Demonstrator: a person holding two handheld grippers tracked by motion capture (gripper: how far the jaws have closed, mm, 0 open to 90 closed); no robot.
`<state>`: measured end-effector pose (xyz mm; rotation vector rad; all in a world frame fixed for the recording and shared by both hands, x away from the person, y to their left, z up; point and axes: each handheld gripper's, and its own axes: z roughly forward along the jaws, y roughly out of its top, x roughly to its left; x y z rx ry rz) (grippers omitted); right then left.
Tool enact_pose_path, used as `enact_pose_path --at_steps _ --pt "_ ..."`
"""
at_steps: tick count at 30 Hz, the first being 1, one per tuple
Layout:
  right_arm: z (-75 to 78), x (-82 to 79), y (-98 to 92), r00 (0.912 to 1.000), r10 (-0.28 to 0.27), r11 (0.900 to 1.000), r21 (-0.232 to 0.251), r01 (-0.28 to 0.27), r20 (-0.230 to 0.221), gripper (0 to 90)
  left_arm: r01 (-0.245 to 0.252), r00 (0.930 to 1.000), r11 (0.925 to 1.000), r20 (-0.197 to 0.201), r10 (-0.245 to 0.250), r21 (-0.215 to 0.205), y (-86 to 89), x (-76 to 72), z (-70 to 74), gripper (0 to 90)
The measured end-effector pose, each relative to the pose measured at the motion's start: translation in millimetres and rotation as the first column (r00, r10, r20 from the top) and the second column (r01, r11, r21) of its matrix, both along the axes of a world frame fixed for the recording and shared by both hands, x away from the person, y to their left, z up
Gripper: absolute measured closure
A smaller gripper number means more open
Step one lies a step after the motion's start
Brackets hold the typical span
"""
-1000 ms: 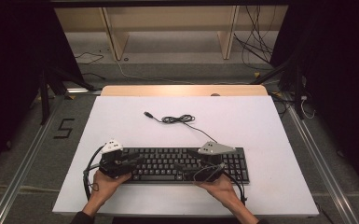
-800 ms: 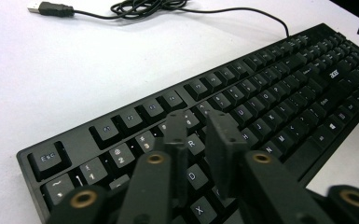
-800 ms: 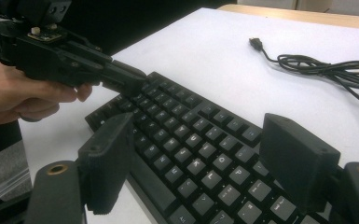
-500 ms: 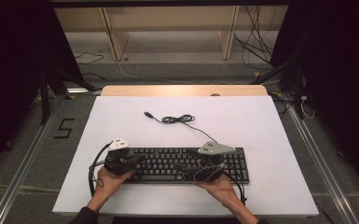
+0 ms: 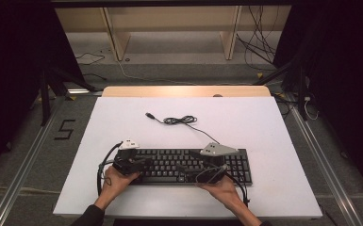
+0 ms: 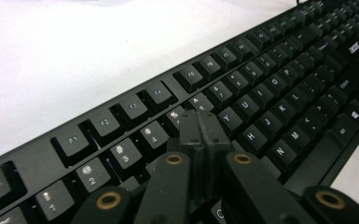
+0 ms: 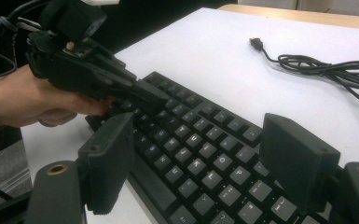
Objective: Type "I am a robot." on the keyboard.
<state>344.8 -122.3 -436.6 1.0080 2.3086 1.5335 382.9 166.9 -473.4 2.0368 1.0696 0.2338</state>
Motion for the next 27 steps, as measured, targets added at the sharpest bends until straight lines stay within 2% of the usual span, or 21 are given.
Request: enact_pose_path --at_steps 9,15,21,27 --pt "0.0 -0.1 0.1 1.0000 0.001 1.000 0.000 -0.001 -0.001 27.4 -0.003 0.9998 0.9998 -0.022 0.003 0.022 -2.1 1.3 -5.5 89.1" --pt "0.3 -0.9 0.7 1.0000 0.002 1.000 -0.001 -0.002 0.001 27.4 -0.003 0.9999 0.9996 -0.010 0.003 0.027 -2.8 0.1 -4.7 89.0" --pt "0.1 0.1 -0.3 1.0000 -0.002 1.000 0.001 0.002 0.001 27.4 -0.010 0.9998 0.9997 0.019 0.010 -0.022 1.7 -2.9 2.2 83.1" --pt "-0.8 1.4 -1.6 1.0000 -0.009 1.000 -0.001 0.009 -0.001 27.4 -0.018 0.9988 0.9965 0.043 0.022 -0.082 9.0 -9.0 10.8 69.5"
